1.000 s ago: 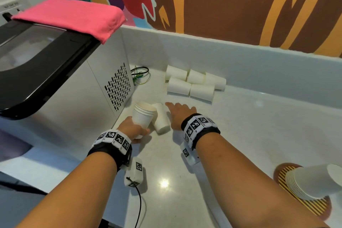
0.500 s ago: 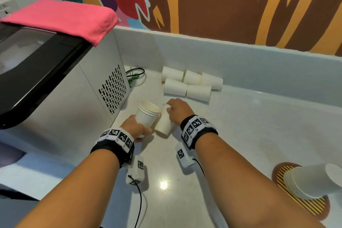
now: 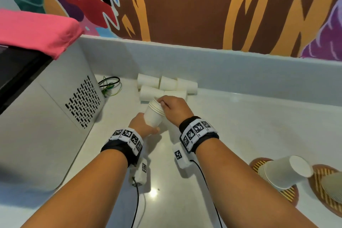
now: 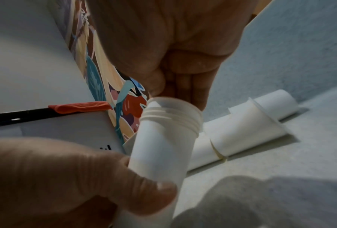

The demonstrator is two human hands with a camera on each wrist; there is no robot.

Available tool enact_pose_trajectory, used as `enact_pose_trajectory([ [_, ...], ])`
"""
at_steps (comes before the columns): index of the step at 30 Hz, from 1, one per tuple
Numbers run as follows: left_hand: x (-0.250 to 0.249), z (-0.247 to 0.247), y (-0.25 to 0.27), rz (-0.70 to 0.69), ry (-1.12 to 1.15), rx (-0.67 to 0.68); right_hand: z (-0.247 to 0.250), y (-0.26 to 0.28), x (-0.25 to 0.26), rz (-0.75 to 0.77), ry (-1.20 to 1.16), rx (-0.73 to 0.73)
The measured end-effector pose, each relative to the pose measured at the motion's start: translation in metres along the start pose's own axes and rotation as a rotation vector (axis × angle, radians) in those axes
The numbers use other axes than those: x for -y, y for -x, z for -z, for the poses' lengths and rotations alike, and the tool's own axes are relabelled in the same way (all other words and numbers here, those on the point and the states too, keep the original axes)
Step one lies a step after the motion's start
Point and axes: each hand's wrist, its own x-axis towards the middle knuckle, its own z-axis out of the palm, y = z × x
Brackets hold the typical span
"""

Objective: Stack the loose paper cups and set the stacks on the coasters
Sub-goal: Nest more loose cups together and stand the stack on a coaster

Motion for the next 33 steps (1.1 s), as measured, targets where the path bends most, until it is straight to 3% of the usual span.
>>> enact_pose_trajectory([
  [3, -0.003, -0.006, -0.008, -0.002, 0.002, -0.030, 0.002, 0.001, -0.019, -0.081, -0.025, -0.095],
  [7, -0.001, -0.011, -0.023, 0.029, -0.028, -0.090, 0.008, -0.005, -0.049, -0.300, 0.015, -0.179],
  [13, 0.002, -0.015, -0.039, 0.099, -0.191, -0.145, -0.002, -0.014, -0.063, -0.423, -0.084, 0.025],
  [16, 0.001, -0.012, -0.046, 0.139, -0.255, -0.163, 0.000, -0.016, -0.060, -0.393, -0.055, 0.007],
  [20, 0.001, -0.007, -0.055, 0.224, -0.344, -0.178, 0.010, -0.017, -0.052, -0.324, -0.110, -0.249],
  [24, -0.004, -0.011, -0.058, 0.233, -0.451, -0.168, 0.025, -0.017, -0.046, -0.267, -0.102, -0.355],
  [27, -0.009, -0.017, -0.060, 0.153, -0.443, -0.138, 0.035, -0.020, -0.044, -0.213, -0.077, -0.359],
  [33, -0.012, -0.024, -0.061, 0.010, -0.268, -0.176, 0.045, -0.029, -0.032, -0.053, -0.008, -0.218],
])
